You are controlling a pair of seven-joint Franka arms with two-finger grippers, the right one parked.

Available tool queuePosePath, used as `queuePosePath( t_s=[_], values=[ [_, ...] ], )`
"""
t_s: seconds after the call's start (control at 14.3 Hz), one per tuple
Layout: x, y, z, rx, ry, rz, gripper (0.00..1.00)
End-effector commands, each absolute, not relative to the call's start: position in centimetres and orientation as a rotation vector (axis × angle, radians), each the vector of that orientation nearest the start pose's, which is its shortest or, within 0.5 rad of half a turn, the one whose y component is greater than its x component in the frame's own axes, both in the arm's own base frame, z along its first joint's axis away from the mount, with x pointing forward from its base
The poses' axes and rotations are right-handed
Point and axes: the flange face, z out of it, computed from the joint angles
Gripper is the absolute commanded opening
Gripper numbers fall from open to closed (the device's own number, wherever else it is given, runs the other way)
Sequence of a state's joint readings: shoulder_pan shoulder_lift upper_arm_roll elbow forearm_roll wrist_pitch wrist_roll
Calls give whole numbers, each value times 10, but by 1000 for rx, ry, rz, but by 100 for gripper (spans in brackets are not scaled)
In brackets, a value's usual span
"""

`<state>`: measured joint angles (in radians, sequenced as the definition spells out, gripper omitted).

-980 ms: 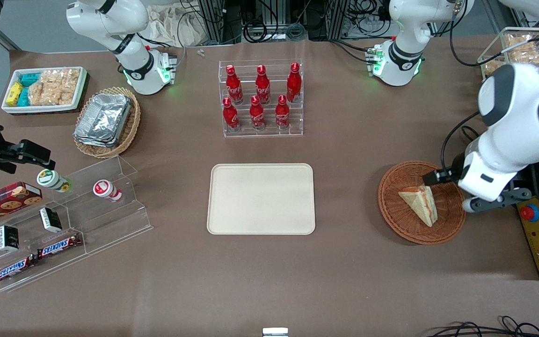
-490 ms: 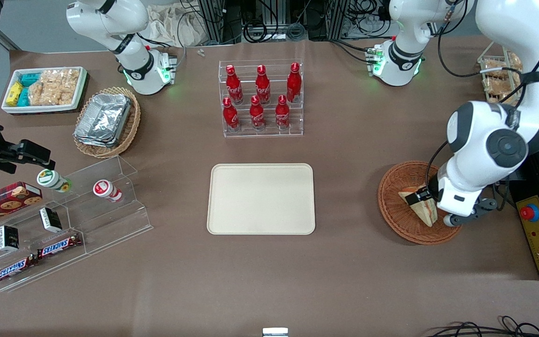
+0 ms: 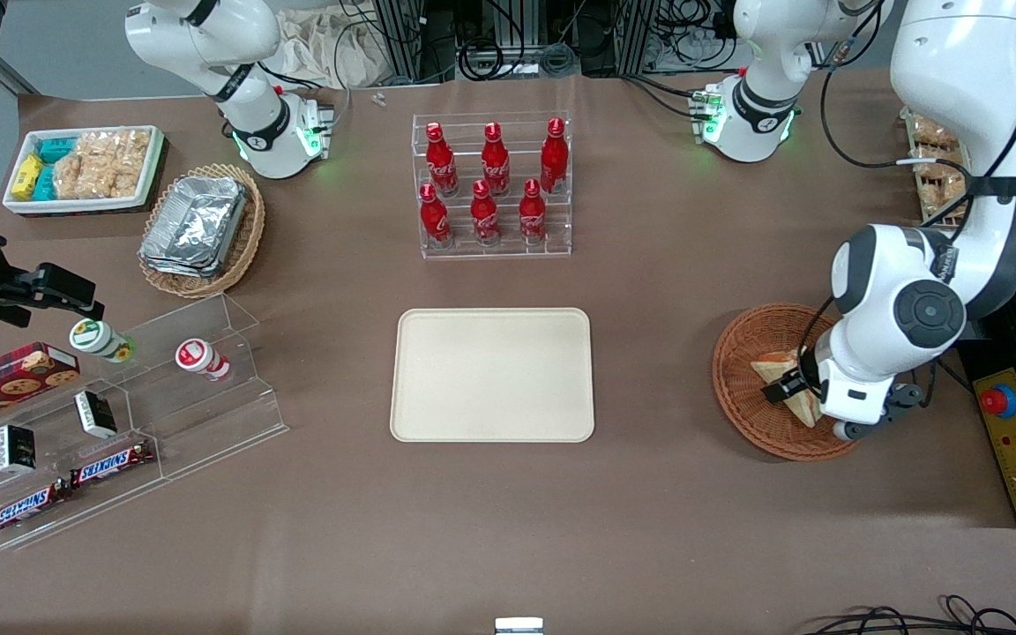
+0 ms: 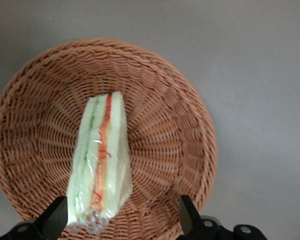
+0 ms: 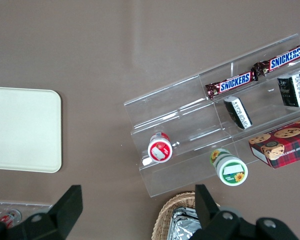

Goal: Place sandwich from basket to tray
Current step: 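Lower the left gripper and close it on the sandwich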

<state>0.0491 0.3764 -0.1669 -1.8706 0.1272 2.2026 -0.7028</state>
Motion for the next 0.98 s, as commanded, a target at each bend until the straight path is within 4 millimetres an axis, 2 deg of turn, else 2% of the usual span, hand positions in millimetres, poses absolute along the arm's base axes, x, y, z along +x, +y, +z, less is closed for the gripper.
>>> queuePosePath(
  t_s=[0.0,0.35,0.49,0.7,0.84,0.91],
  values=[
    [617,-57,304,-2950,-777,-3,100],
    [596,-48,264,-2972,-779,-49,100],
    [591,-36,254,-2964,-799,-53,100],
    [588,-38,237,-2972,-769,-63,97],
    [590,-39,232,-2970,-752,-63,15],
    [590,-39,233,-2969,-759,-65,0]
  ],
)
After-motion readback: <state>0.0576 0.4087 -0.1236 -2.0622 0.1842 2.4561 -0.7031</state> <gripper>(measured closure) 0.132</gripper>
